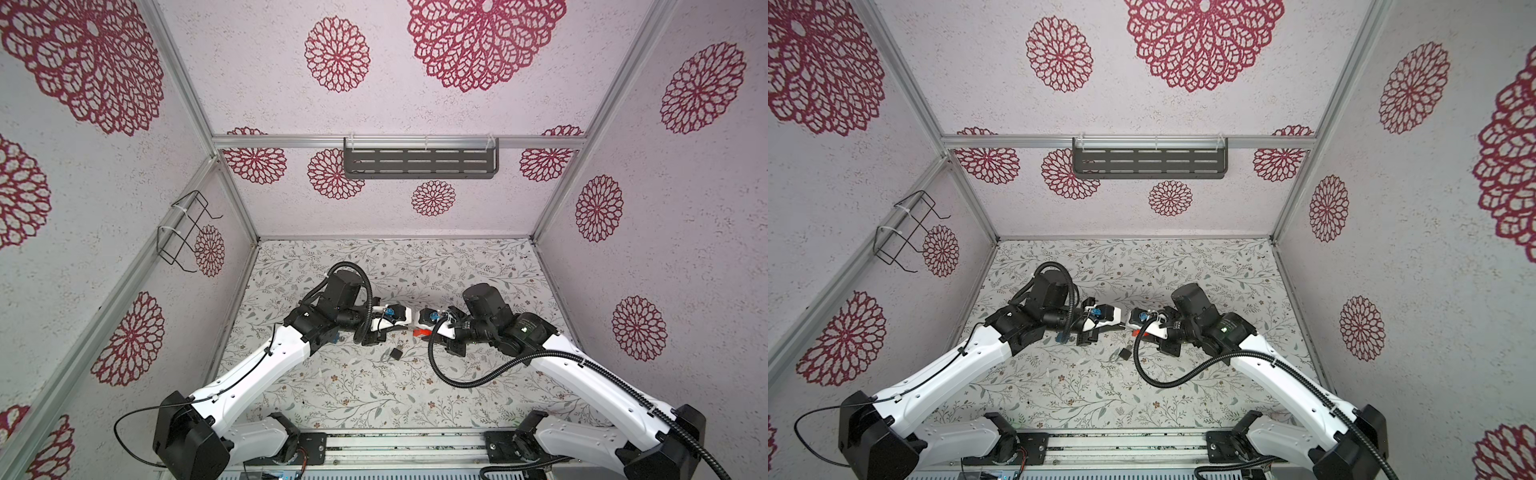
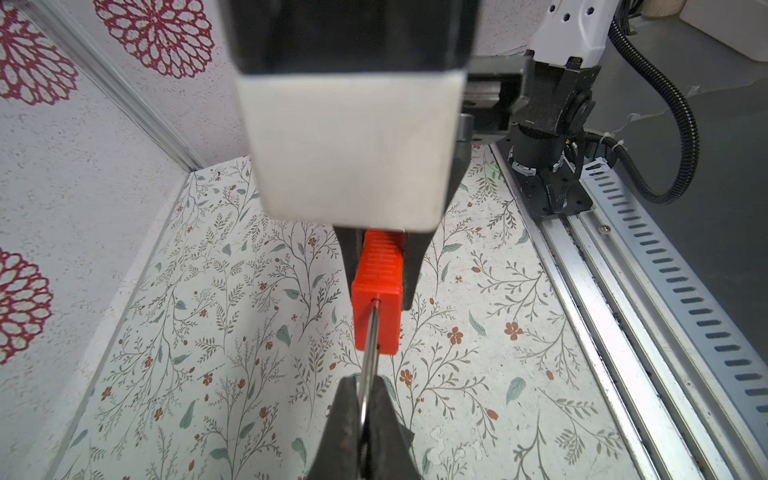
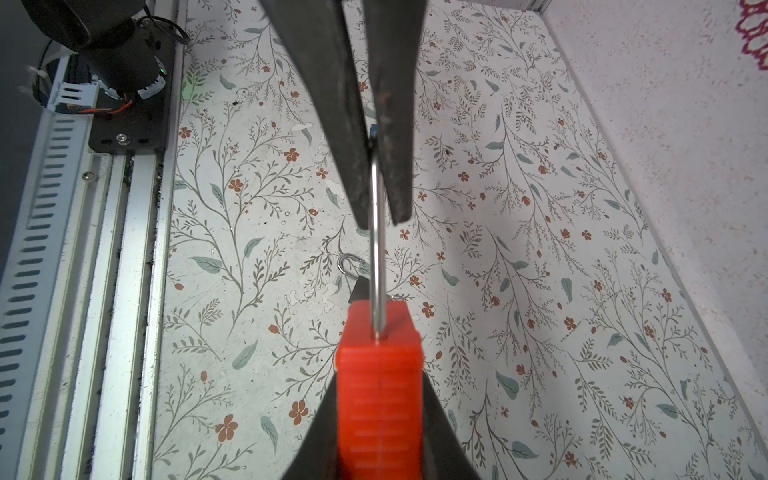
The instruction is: Lock with the key
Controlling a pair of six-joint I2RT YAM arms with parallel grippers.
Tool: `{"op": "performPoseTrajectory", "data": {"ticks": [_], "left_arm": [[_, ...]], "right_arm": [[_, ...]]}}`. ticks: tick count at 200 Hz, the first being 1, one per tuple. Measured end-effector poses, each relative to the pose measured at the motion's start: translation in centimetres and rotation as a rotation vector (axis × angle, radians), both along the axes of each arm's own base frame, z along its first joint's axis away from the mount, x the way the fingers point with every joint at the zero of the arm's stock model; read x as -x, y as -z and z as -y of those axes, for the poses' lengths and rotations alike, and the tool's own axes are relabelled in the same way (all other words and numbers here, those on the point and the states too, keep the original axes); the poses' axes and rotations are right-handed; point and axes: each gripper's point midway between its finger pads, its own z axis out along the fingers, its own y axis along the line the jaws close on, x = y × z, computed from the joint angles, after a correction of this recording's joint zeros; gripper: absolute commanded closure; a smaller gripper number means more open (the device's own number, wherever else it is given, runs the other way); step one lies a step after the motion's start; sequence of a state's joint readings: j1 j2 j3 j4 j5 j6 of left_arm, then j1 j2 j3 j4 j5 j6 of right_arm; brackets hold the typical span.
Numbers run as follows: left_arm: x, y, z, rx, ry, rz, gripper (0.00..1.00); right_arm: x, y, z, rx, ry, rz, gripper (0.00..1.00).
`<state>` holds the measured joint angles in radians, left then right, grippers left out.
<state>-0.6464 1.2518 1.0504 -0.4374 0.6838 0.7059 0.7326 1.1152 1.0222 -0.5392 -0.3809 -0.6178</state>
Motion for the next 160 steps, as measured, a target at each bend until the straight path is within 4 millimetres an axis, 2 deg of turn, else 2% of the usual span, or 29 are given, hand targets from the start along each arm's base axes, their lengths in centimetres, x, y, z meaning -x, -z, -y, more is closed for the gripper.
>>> {"op": "performPoseTrajectory", "data": {"ticks": [160], "left_arm": [[-0.18, 0.50, 0.80, 0.012, 0.019, -0.049, 1.00]], "right_arm": [[-0.30, -0.01, -0.20, -0.008, -0.001, 0.001, 0.93]]}}
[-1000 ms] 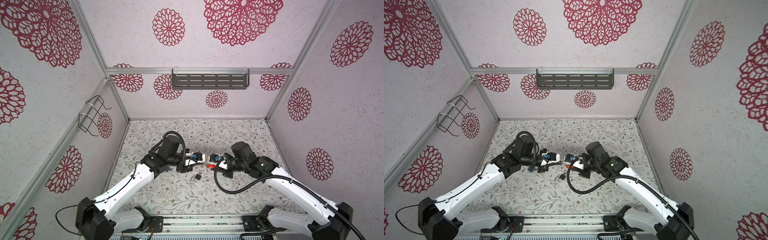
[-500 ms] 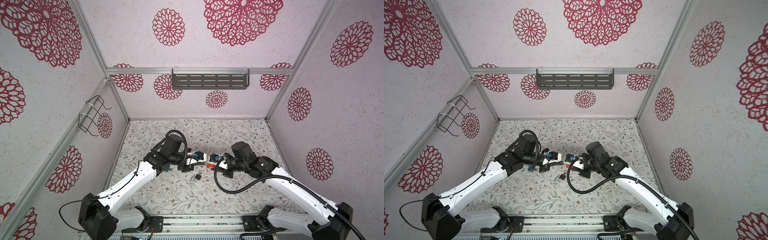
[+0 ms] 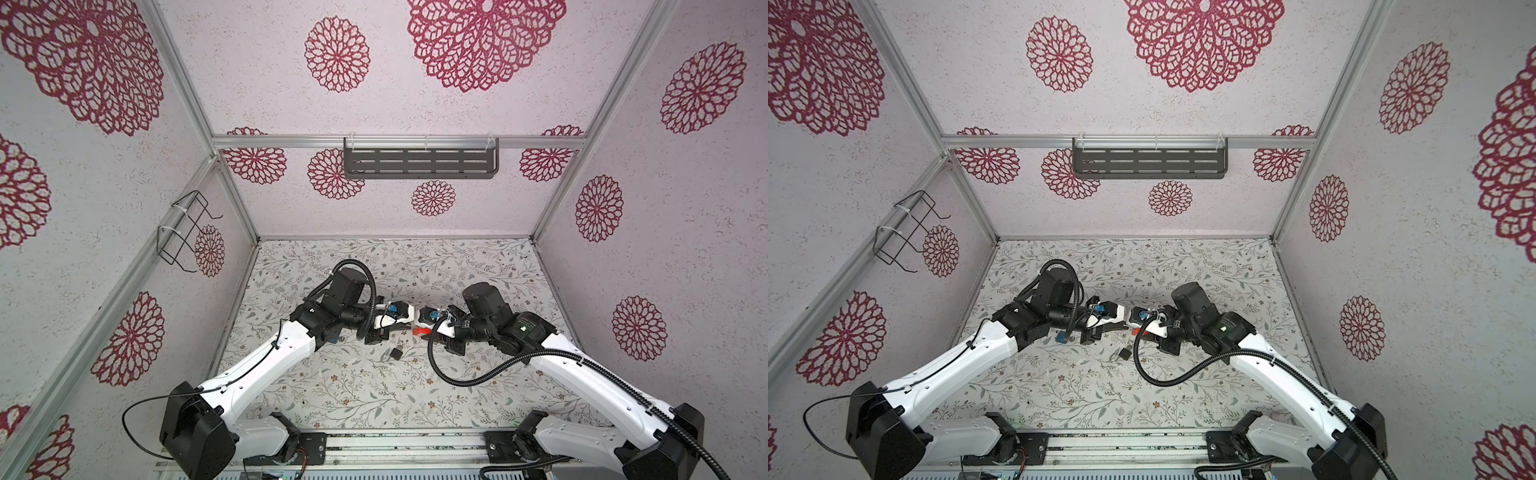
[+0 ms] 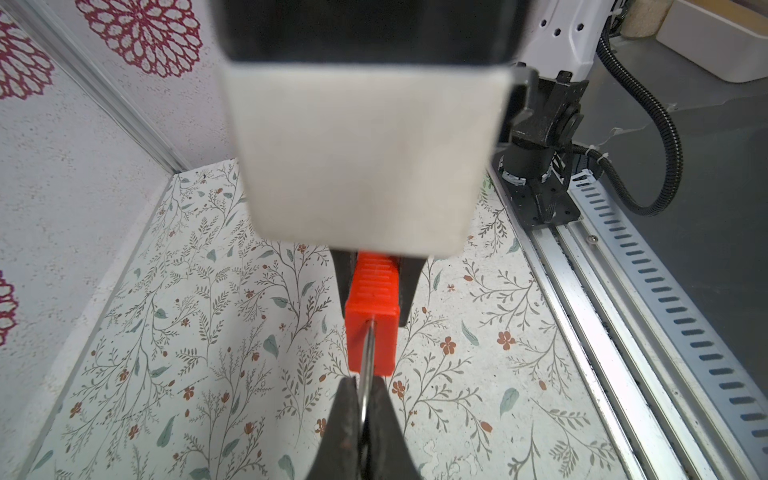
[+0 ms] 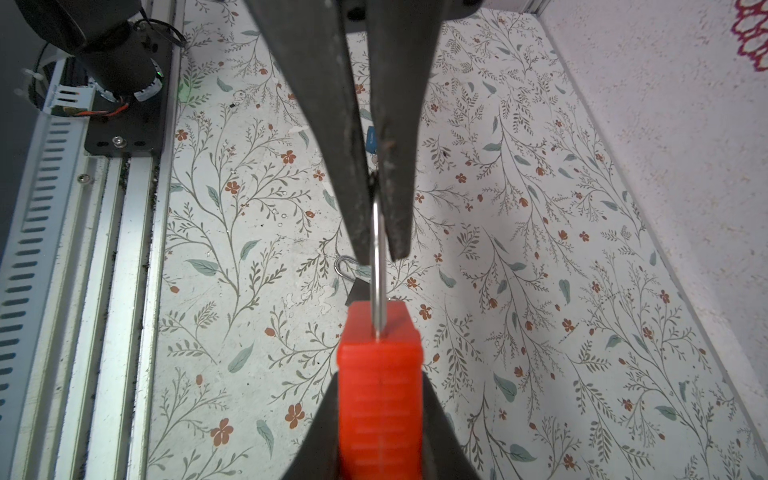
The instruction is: Lock with the key
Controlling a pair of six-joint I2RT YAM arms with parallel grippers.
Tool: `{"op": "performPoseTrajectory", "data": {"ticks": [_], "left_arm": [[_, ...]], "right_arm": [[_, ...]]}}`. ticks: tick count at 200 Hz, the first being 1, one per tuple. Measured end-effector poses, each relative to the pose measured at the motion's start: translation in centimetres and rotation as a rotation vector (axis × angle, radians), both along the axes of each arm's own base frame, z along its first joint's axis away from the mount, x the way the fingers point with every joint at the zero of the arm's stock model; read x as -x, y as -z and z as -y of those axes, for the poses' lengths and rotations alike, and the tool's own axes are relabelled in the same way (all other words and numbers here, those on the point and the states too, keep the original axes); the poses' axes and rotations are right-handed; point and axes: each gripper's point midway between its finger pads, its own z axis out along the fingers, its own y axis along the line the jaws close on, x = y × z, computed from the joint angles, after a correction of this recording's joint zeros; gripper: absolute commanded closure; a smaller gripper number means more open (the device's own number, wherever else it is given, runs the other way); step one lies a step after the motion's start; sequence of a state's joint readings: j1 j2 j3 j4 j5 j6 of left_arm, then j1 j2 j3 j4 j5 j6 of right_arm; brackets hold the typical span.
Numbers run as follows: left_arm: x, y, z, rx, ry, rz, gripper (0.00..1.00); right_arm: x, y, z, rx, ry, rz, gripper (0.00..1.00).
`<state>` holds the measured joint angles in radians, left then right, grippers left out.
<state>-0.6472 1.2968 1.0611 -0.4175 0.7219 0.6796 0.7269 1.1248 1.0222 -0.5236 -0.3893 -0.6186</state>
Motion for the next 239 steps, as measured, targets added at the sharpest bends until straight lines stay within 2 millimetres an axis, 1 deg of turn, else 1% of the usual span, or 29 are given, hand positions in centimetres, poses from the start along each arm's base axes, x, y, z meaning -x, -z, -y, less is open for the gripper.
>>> {"op": "performPoseTrajectory", "data": {"ticks": [34, 70, 111, 160, 188, 222, 239], "left_arm": [[0.0, 0.3, 0.1, -0.001, -0.002, -0.015, 1.00], [-0.1, 0.7, 0.1, -0.003, -0.006, -0.025, 1.00], [-0.1, 1.0, -0.1, 0.016, -0.006, -0.047, 1.00], [-0.3, 0.7, -0.6, 0.077, 0.010, -0.075, 1.00], [-0.4, 0.3, -0.9, 0.098, 0.017, -0.084, 1.00], [-0.8, 0.2, -1.6, 0.111, -0.016, -0.129, 1.00], [-0.6, 0.4, -2.0, 0.113, -0.027, -0.153, 1.00]], "right_arm": [[-0.1, 0.3, 0.0, 0.007, 0.002, -0.007, 0.95], [-0.2, 0.7, 0.0, 0.017, 0.003, -0.016, 0.95], [-0.2, 0.9, 0.0, 0.026, -0.004, -0.019, 0.85], [-0.2, 0.6, -0.1, 0.025, -0.003, -0.007, 0.79], [-0.4, 0.2, 0.0, 0.025, 0.005, 0.023, 0.71], [-1.3, -1.6, 0.2, -0.003, 0.038, 0.105, 0.51], [-1.5, -2.2, 0.4, -0.008, 0.052, 0.130, 0.43]]}}
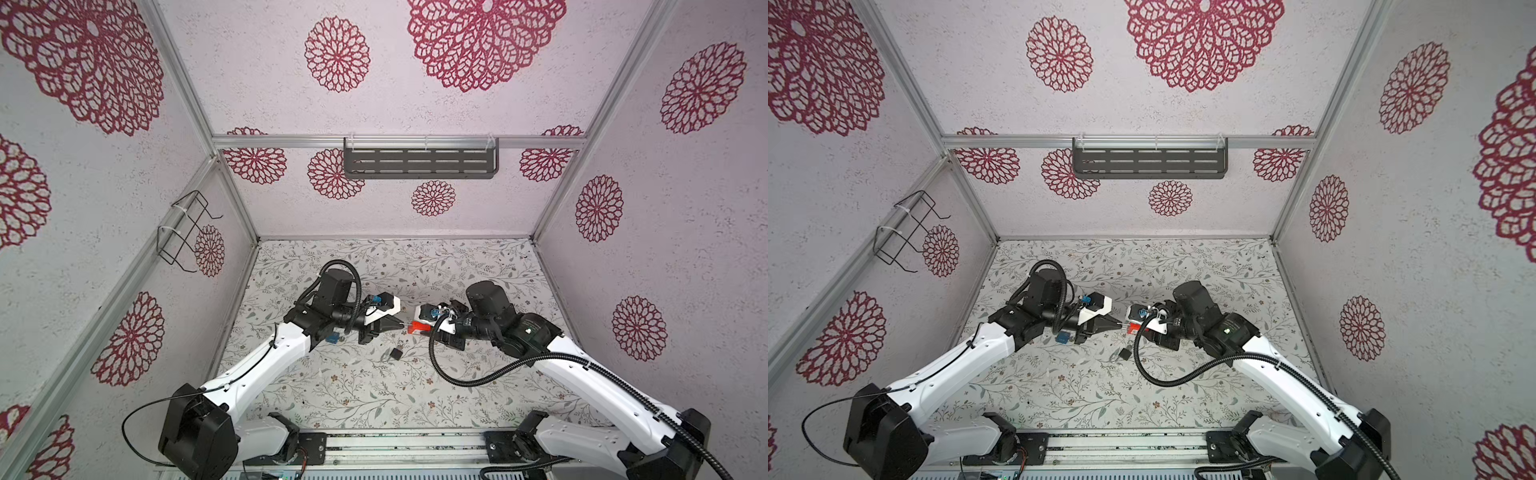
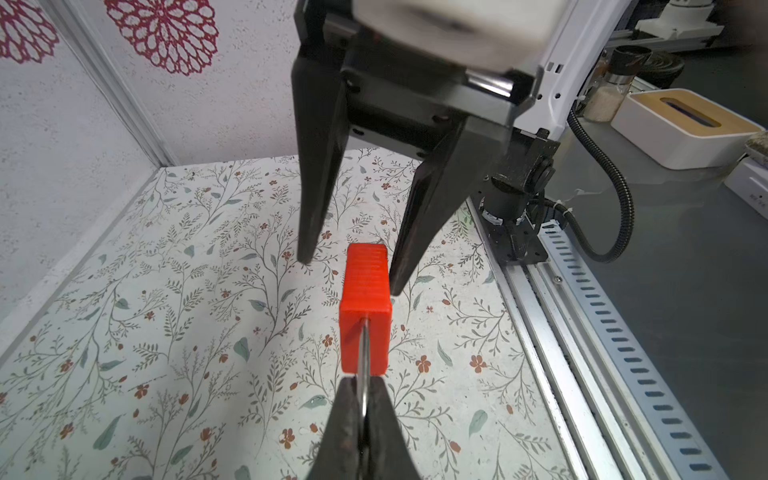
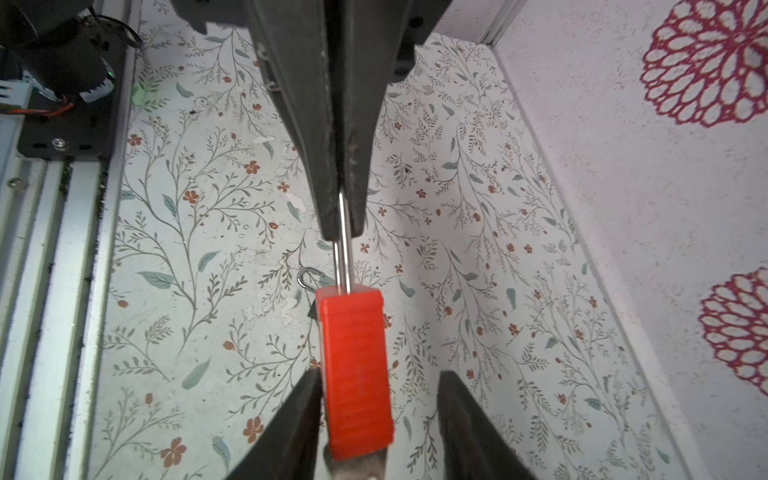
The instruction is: Lock with the key
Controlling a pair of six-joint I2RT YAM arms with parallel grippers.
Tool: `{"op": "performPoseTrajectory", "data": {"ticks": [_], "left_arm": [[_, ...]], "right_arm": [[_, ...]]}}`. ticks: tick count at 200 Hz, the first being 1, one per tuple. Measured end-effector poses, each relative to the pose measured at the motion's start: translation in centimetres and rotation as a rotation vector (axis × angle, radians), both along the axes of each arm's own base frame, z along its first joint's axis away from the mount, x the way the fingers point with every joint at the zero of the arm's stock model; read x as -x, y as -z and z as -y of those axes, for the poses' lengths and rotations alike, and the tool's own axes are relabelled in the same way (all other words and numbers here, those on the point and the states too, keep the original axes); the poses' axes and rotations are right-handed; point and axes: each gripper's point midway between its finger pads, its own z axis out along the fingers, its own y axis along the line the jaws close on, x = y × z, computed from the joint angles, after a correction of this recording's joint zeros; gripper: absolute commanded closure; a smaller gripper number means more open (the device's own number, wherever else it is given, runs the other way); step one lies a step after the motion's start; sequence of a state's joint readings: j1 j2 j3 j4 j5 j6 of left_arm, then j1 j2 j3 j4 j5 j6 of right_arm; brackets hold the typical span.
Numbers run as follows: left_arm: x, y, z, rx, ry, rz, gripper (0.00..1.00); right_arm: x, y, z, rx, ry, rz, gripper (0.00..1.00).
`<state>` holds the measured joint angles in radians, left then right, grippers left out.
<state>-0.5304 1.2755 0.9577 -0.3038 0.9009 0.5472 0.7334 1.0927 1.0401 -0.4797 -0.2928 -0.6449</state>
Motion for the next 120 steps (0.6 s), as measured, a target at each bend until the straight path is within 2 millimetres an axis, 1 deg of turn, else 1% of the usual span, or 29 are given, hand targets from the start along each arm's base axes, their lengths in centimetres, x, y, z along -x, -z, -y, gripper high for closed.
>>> {"op": "performPoseTrajectory", "data": {"ticks": [31, 57, 73, 94, 120], "left_arm": [[0.1, 0.1, -0.4, 0.016, -0.022, -0.022, 1.00], [-0.1, -0.2, -0.8, 0.041, -0.048, -0.028, 1.00], [-0.5, -0.6, -1.0, 0.063, -0.067, -0.029, 1.00], [-1.0, -1.2, -1.1, 0.098, -0.086, -0.030, 1.00], [-1.3, -1.9, -1.1, 0.129, -0.088, -0.027, 1.00]], "right_arm": [[-0.2, -0.8, 0.1, -0.006, 0.010, 0.015, 0.35], [0.1, -1.3, 0.3, -0.018, 0.021, 0.009, 0.33], [0.4, -2.0, 0.6, -0.041, 0.031, 0.015, 0.33], [0.9, -3.2, 1.4, -0.074, 0.053, 0.037, 0.40], [1.6, -3.9, 2.2, -0.099, 0.074, 0.029, 0.48]]}}
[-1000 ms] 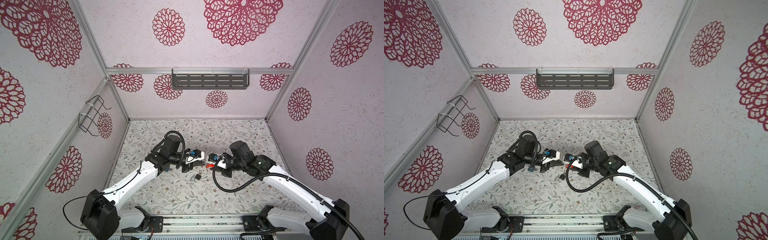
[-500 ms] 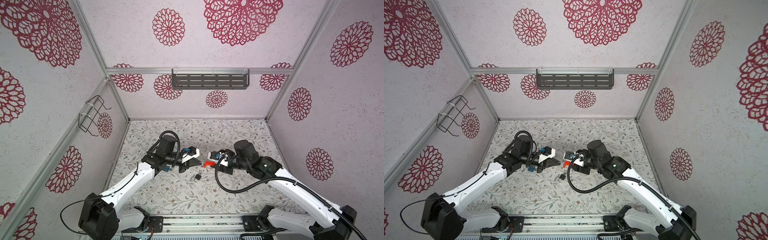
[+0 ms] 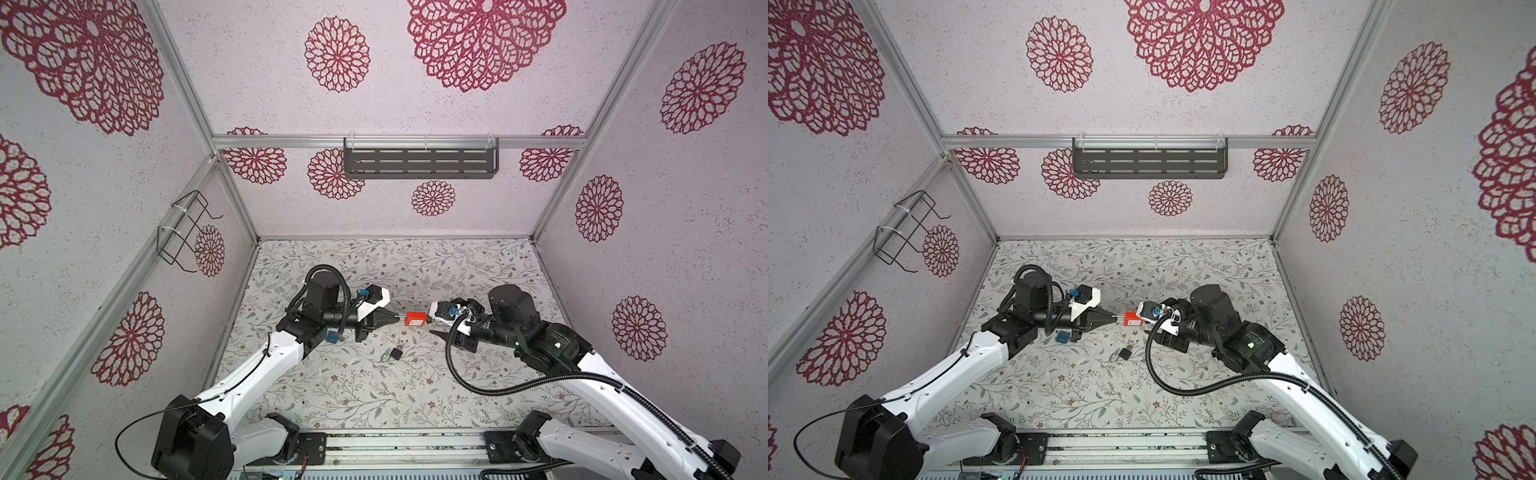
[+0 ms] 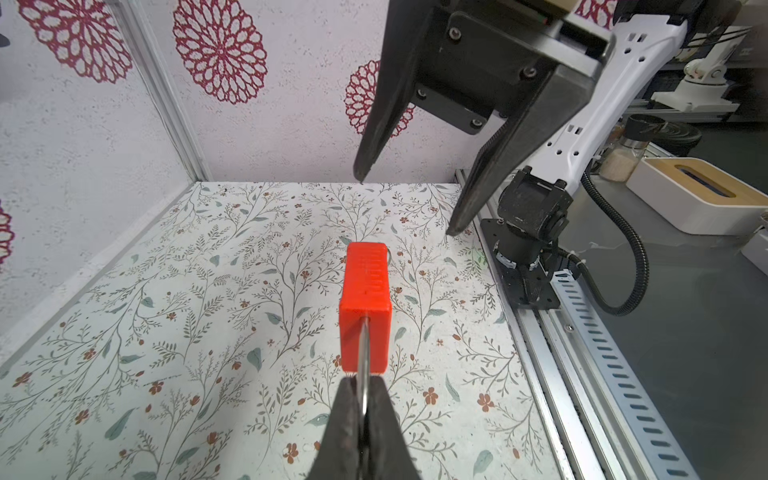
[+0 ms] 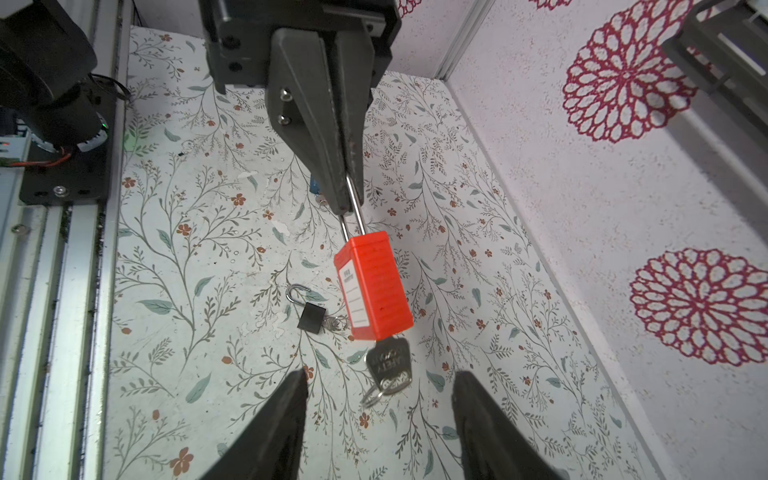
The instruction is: Lock with the key
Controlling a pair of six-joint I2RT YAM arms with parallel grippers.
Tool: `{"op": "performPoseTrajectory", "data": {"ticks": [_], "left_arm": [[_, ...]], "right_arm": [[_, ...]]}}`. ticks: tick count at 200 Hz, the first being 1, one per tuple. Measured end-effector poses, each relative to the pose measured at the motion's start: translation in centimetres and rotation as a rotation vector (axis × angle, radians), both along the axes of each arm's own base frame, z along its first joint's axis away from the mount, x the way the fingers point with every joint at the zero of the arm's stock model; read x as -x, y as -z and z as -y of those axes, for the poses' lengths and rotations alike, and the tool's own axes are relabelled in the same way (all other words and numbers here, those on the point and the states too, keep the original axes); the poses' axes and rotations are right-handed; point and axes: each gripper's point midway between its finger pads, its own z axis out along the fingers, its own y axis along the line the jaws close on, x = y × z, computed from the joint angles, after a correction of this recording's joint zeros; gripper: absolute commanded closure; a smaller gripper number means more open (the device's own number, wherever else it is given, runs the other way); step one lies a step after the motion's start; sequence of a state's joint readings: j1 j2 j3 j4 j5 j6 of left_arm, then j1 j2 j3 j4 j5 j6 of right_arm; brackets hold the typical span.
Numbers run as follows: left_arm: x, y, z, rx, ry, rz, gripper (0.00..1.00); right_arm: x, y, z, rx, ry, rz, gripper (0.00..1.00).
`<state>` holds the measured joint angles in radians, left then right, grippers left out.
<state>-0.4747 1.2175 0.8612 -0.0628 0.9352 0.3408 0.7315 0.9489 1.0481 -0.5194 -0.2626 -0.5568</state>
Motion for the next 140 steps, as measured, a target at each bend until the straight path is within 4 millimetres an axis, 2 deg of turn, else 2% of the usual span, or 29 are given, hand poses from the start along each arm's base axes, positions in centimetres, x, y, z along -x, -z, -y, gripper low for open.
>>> {"op": "performPoseTrajectory", "data": {"ticks": [25, 81, 118, 140], "left_arm": [[0.0, -0.4, 0.1, 0.015, 0.004, 0.003, 1.00], [0.5, -0.8, 0.2, 0.022, 0.032, -0.001, 1.00], [0.7, -2.5, 0.2, 0.019, 0.059, 0.042, 1.00], [0.9, -2.5, 0.2, 0.016, 0.068, 0.048, 1.00]], "right_arm": [[0.2, 0.2, 0.4, -0.001, 0.020, -0.029, 0.54], [-0.5, 0.8, 2.0, 0.011, 0.080, -0.082, 0.57], [-0.6, 0.7, 1.7, 0.028, 0.062, -0.135, 0.60], [-0.7, 0.8, 1.4, 0.034, 0.047, -0.169, 0.62]]}}
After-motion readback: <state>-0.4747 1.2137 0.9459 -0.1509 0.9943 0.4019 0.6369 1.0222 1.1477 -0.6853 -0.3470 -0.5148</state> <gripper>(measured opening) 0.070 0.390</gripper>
